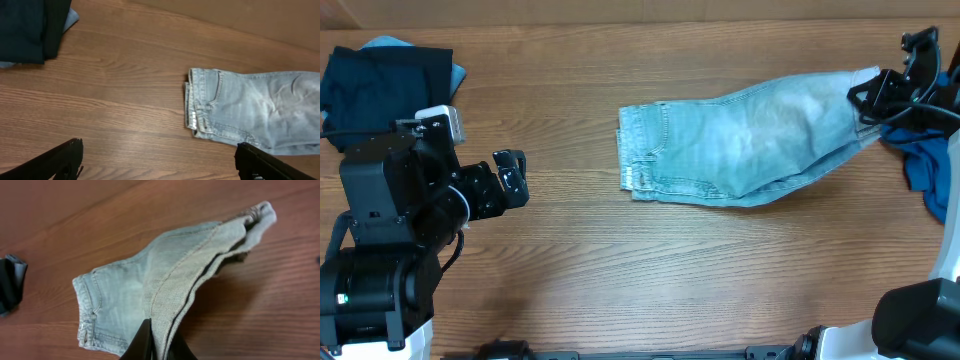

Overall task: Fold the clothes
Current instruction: 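Lift the right end with the right gripper and fold it leftward, then lay the folded end onto the left half and release with right gripper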

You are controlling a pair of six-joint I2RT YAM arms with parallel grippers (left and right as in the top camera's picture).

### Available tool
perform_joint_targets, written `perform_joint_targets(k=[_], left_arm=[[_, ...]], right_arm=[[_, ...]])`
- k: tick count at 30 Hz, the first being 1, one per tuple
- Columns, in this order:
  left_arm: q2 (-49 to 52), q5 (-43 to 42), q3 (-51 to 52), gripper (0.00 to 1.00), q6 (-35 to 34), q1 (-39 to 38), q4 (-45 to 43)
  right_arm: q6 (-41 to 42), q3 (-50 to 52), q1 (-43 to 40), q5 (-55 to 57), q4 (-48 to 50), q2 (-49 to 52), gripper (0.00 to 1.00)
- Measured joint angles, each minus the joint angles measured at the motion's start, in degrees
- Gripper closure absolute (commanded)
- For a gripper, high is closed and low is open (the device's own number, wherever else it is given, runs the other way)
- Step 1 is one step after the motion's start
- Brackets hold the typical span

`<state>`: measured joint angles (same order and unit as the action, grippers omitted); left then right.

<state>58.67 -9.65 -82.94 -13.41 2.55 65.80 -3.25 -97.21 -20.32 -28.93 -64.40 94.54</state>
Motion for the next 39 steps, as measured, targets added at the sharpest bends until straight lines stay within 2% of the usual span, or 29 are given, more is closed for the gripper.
perform_joint_targets(k=[8, 21, 26, 34, 39], left_arm=[[0.02, 0.0, 0.0, 0.0, 0.02, 0.0, 0.0], [1.27, 0.0, 0.0, 0.0, 0.02, 0.0, 0.22], [2.01, 0.0, 0.0, 0.0, 0.0, 0.0, 0.22], [3.58, 0.0, 0.0, 0.0, 0.02, 0.0, 0.24], [4.61, 0.0, 0.0, 0.0, 0.02, 0.0, 0.24]], right_arm=[[-5.57, -6.56, 3.48, 0.63, -4.76, 0.0, 0.96], [-7.98, -6.99, 26.8, 16.48, -7.3, 0.02, 0.96], [-7.93, -7.06, 29.86, 18.67, -7.87, 1.46, 0.96], [-6.71, -7.28, 33.03, 19.78, -7.06, 12.07, 0.96], [-4.37, -7.28, 35.93, 19.85, -5.42, 15.08, 0.96]])
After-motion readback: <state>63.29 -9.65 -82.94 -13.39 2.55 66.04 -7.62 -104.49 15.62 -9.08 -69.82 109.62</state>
